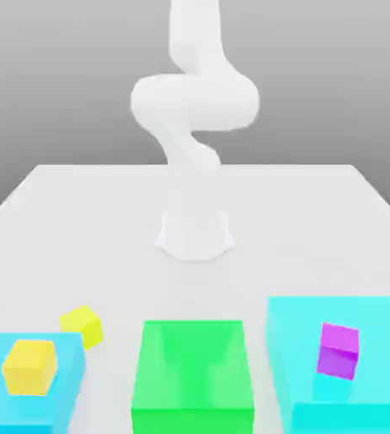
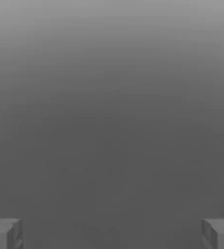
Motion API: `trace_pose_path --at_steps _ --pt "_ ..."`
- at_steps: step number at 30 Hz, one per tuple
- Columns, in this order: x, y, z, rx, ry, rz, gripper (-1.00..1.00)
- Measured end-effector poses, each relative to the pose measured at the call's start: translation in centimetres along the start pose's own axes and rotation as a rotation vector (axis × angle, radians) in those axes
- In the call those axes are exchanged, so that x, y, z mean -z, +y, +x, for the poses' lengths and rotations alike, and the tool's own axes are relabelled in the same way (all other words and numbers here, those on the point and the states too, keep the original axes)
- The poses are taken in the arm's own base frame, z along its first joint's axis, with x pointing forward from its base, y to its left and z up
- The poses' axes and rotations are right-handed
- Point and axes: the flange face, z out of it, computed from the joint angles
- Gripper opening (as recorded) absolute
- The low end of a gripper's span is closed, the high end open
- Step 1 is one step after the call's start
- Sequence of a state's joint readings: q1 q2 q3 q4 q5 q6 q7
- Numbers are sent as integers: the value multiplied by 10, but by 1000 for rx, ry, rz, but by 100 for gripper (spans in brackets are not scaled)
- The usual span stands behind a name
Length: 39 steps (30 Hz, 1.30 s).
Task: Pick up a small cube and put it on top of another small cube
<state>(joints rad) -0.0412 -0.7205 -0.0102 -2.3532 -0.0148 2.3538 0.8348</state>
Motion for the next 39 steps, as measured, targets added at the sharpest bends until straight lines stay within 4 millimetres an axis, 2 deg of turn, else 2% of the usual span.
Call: trace_pose_path --at_steps 5,10,12,15,18,20,26,27,34,39 --pt "-124 71 9 -160 -62 -191 0" --pt "-220 169 -5 -329 -127 -367 0" --pt "-249 212 -18 -400 -155 -434 0" --pt "-282 276 -45 -507 -199 -530 0" --pt "-303 341 -77 -629 -240 -623 0" --pt "-313 372 -100 -686 -265 -668 0" --pt "-354 403 -131 -694 -276 -683 0" --pt "-360 407 -135 -694 -276 -683 -100" --pt "-361 407 -136 -694 -276 -683 -100" --pt "-332 387 -117 -695 -277 -682 -100"
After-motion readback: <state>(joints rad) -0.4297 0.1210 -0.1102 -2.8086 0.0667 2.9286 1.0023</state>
